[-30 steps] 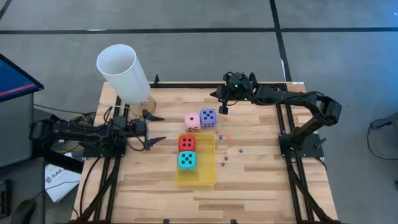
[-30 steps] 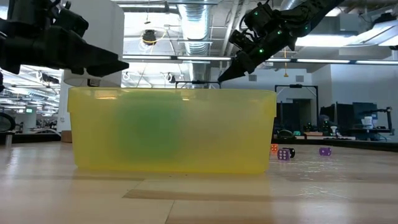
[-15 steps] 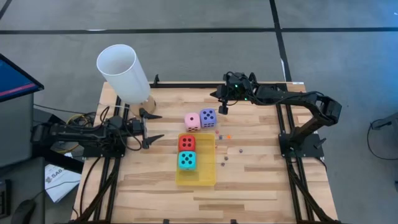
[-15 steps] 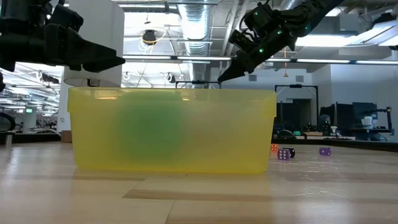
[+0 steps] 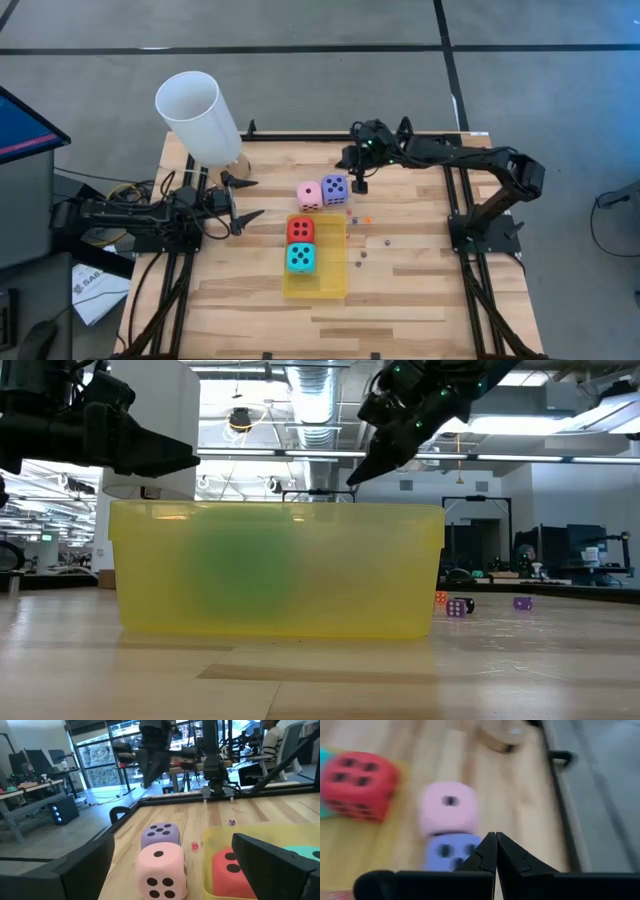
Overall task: Pick & Place Dice
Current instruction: Put the violet die into the yellow bin
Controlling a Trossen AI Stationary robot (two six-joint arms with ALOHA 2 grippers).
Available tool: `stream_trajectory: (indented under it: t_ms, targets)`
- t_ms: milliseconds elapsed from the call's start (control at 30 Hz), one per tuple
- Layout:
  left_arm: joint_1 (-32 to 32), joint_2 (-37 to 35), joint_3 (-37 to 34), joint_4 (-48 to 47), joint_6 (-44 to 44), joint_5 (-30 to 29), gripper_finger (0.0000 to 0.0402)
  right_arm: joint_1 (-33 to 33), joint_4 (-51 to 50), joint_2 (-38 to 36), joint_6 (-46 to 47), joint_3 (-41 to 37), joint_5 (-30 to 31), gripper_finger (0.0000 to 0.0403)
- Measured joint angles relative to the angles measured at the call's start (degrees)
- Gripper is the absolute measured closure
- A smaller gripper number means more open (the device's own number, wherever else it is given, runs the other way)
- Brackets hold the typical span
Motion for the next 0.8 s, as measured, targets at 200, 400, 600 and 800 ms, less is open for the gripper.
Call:
stream_trajectory:
  t_ms: [200,400,600,800]
  targets:
    - [0.00,0.05,0.00,0.00,-0.02,0.00,0.0009,0.97,-0.18,3.58,-0.64,2.15,-7.06,0.0403]
    - [0.00,0.05,0.00,0.00,-0.13,0.00,0.0009,0.61,-11.17,10.58,-1.27,11.63,-6.75,0.0403]
    - [0.00,0.05,0.00,0.00,-1.53,0.00,0.0009,-0.20,-19.78,16.03,-1.27,21.00,-6.78,0.0403]
    - [0.00,0.03,0.00,0.00,-1.53,0.00,0.0009,-0.75,-22.19,18.45,-1.23,22.83,-6.20,0.0402]
